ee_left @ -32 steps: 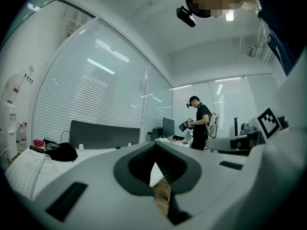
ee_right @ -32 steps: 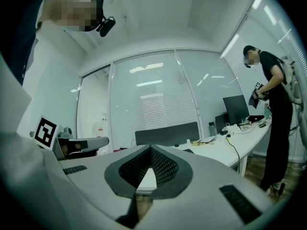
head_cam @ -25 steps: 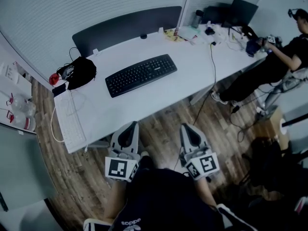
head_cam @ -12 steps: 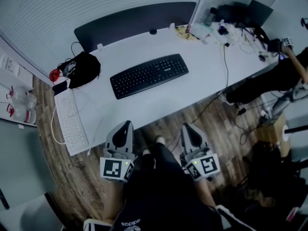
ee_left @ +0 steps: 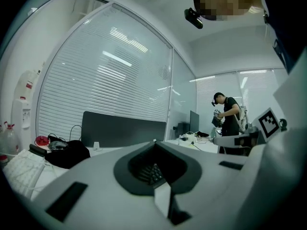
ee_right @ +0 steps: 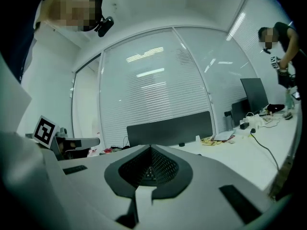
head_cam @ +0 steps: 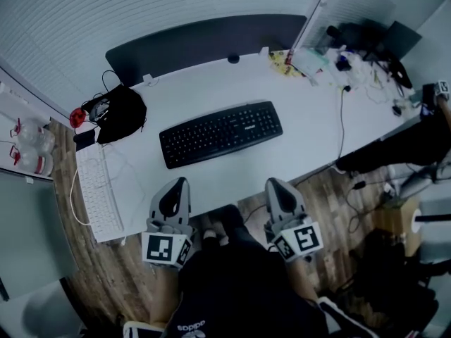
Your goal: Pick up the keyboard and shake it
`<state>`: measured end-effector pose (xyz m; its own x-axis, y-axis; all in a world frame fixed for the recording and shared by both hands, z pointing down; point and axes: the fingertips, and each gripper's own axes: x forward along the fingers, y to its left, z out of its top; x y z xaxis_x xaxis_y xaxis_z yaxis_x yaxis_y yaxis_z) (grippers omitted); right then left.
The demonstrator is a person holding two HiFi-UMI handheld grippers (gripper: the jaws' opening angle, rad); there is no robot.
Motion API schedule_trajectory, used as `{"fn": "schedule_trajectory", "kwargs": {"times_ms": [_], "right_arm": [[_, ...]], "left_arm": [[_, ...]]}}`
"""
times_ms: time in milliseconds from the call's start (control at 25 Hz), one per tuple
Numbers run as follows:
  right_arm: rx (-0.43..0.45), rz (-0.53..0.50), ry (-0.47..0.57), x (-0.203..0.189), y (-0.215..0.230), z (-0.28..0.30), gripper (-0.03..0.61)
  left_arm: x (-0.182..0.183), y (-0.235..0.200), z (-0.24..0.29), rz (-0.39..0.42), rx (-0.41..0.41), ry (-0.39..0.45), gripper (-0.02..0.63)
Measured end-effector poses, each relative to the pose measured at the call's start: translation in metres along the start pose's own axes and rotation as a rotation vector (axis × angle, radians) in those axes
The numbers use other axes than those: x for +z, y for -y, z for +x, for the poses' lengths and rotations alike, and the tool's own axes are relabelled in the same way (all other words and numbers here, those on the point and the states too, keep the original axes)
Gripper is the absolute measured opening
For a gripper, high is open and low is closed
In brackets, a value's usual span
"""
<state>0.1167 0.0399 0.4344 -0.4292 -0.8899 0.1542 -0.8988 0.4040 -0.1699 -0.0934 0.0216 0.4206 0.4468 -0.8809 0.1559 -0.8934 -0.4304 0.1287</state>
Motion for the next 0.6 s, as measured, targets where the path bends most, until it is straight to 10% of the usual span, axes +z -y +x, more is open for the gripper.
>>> {"fn": "schedule_trajectory", "kwargs": {"times_ms": [600], "right_arm": [[0.13, 0.019, -0.078, 0.021, 0.085, 0.108, 0.003]], "left_arm": [[0.001, -0.042, 0.082, -0.031, 0.236, -0.04, 0.003]]}}
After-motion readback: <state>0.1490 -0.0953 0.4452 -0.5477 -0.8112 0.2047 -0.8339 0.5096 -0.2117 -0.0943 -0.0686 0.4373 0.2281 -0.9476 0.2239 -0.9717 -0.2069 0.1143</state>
